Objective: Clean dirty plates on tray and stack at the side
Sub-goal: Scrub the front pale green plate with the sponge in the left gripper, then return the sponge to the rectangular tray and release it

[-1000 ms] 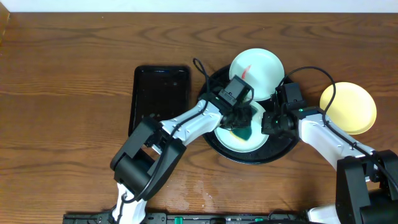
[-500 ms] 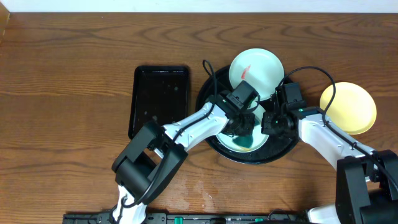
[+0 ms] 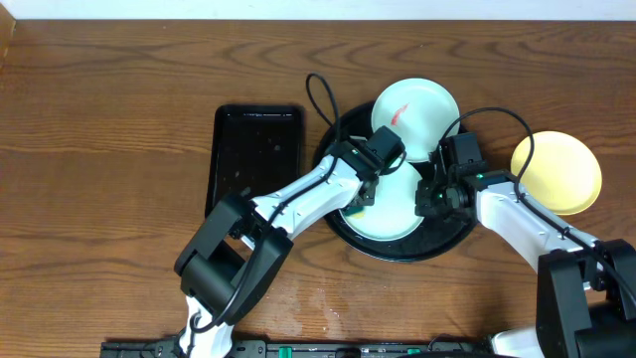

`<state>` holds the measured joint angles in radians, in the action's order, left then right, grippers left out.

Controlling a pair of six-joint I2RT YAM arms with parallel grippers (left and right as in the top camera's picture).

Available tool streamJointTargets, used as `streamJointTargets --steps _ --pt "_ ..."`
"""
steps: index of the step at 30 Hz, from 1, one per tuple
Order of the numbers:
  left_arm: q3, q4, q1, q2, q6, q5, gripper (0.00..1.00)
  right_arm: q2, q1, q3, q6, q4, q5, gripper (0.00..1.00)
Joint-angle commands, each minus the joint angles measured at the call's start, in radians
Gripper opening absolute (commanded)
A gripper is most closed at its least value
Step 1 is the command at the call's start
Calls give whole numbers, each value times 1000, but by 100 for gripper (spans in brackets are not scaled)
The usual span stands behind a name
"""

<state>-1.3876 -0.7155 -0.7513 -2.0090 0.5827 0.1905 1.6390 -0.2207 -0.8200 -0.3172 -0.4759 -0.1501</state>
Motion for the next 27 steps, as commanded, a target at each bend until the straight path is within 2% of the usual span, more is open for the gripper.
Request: streamJointTargets --steps 1,3,8,16,23,27 --pt "11 -84 59 -49 6 304 7 16 10 16 45 -11 116 1" --pt "-13 -106 59 -47 6 286 8 16 10 16 45 -11 116 1" --pt "-79 -155 60 4 3 132 7 16 10 16 45 -13 116 1" --pt "-85 -190 100 226 -63 14 8 16 10 16 45 -13 116 1" --pt "-75 -264 246 331 -145 15 8 16 10 16 46 -10 116 1" --pt "20 -213 356 309 -145 14 8 16 10 16 46 -11 116 1"
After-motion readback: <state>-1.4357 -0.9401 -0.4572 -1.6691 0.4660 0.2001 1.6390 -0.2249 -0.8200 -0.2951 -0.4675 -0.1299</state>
